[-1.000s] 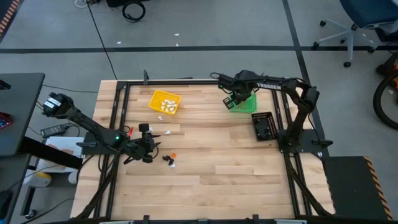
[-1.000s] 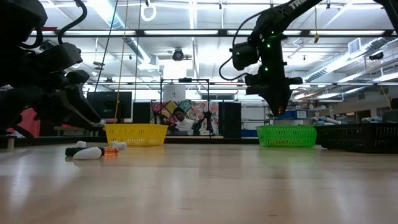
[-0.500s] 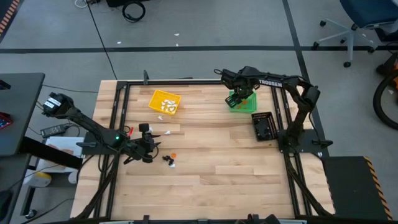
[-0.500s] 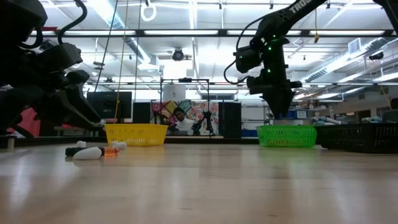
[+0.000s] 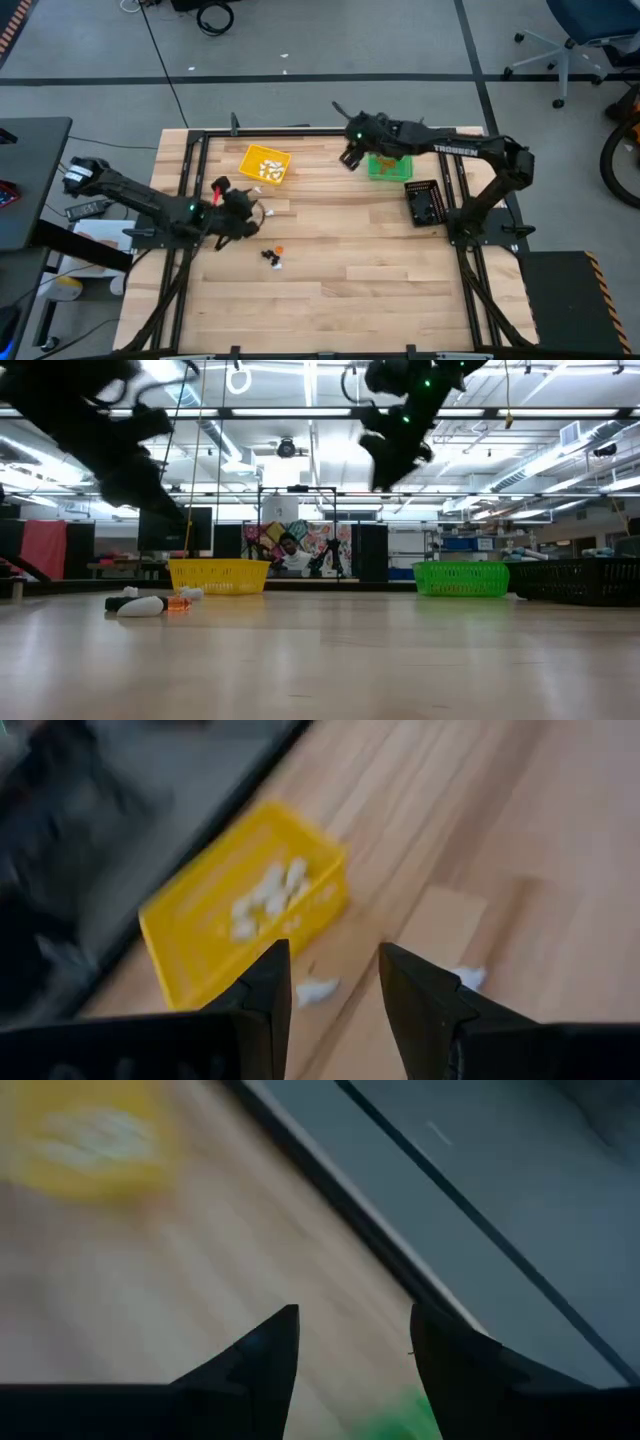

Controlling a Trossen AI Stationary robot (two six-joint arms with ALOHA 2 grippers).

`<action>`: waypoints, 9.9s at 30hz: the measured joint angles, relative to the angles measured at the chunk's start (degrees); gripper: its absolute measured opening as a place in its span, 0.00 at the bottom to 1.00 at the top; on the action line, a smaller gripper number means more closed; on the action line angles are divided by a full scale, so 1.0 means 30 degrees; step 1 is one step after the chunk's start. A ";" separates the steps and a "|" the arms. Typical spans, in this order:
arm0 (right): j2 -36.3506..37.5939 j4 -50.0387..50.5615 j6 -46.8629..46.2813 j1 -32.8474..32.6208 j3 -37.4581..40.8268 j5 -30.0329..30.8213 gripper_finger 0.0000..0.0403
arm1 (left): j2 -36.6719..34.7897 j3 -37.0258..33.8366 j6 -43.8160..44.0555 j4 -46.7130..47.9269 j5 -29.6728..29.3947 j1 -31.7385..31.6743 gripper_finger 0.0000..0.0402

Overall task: Sort Halloween decoration
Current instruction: Put the white ghost toy into the yellow bin

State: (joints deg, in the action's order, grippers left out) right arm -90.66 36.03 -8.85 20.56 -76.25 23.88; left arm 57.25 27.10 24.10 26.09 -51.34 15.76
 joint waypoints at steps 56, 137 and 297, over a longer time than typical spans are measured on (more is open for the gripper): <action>-0.0056 -1.6958 0.0513 -0.3307 0.7949 -0.7490 0.48 | 0.3810 0.0230 0.1603 0.2791 1.5506 -1.0387 0.32; -0.0042 -1.6830 0.1015 -0.3307 0.7935 -0.7493 0.48 | 1.0185 0.6146 -0.8164 -0.2489 1.3065 -1.7185 0.29; -0.0042 -1.7012 0.1343 -0.3431 0.7935 -0.7492 0.48 | 0.4430 0.1731 -0.3003 0.0220 1.0366 -0.8106 0.34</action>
State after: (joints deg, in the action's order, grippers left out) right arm -90.78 -15.00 -4.82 10.26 -52.45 1.40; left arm 70.54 32.29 15.09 26.75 -20.24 -8.56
